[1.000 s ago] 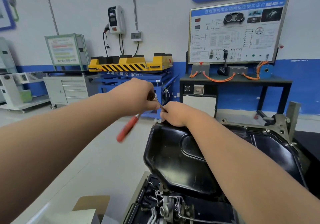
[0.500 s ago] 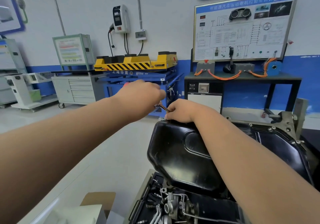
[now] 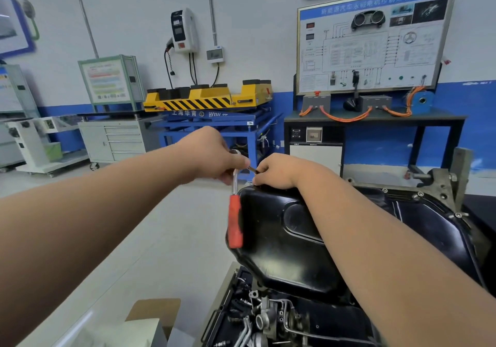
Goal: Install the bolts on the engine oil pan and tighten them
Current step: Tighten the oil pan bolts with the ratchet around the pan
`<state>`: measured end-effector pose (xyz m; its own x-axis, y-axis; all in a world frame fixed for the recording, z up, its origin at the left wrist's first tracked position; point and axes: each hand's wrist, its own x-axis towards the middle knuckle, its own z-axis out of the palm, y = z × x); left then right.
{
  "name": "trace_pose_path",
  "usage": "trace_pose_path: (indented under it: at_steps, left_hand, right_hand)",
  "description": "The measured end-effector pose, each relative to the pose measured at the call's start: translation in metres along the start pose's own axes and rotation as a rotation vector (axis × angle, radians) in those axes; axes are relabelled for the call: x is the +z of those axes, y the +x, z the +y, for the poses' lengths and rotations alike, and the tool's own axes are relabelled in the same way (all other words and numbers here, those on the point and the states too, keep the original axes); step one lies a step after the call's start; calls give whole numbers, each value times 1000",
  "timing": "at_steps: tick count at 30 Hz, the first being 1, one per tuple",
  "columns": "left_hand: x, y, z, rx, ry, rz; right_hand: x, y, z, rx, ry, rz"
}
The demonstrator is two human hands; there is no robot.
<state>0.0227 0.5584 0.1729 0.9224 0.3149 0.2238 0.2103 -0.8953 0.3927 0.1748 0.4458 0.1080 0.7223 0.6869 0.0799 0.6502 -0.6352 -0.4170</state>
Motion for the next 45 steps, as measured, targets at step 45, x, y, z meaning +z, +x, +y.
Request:
trace_pose_path:
  at_steps: [45]
  left_hand:
    - [13, -1, -1, 238, 251, 117]
  right_hand:
    - [-3, -3, 1, 4, 52, 4]
